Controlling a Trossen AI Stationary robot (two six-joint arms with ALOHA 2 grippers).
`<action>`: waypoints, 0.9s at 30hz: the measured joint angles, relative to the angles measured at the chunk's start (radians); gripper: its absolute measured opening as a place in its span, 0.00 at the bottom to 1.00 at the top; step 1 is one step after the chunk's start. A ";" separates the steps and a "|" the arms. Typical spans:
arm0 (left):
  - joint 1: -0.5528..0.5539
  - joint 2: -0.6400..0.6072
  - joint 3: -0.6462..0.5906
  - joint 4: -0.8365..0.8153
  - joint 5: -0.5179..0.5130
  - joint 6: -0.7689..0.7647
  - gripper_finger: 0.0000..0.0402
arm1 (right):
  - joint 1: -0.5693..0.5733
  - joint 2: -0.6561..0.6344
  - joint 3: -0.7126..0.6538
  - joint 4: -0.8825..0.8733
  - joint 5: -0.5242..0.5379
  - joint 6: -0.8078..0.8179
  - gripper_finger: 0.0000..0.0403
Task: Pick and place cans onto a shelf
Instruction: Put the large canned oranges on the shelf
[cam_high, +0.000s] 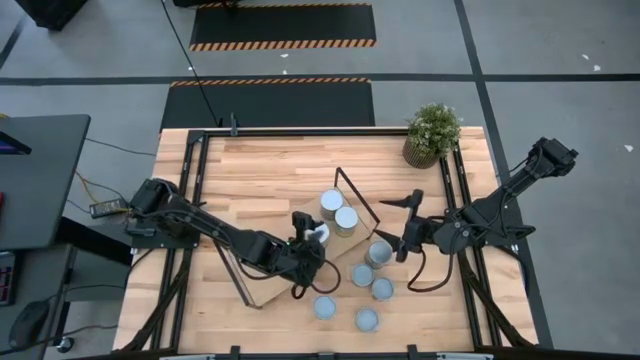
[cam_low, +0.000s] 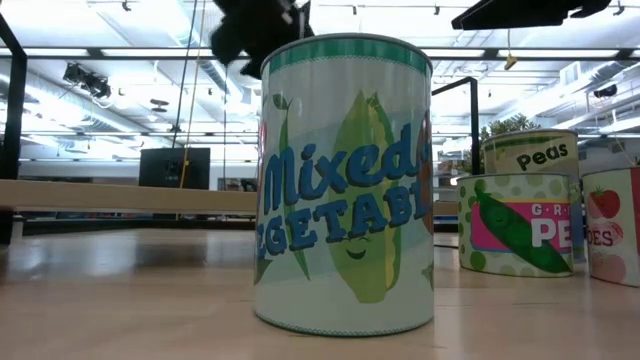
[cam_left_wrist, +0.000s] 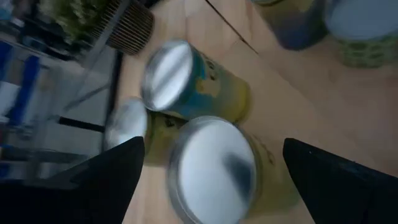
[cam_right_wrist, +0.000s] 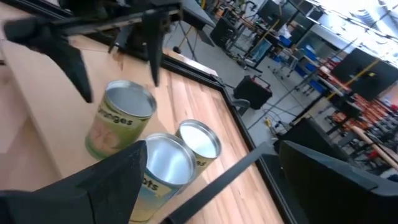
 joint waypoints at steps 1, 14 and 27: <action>0.001 0.004 0.001 0.001 -0.013 0.009 0.97 | 0.000 0.000 0.000 0.001 -0.009 0.002 0.92; 0.070 0.066 -0.001 -0.093 -0.085 0.020 0.97 | 0.000 0.005 0.000 0.002 -0.026 0.018 0.92; 0.092 0.056 -0.001 -0.109 -0.070 -0.018 0.97 | 0.000 0.005 0.000 -0.001 -0.028 0.028 0.92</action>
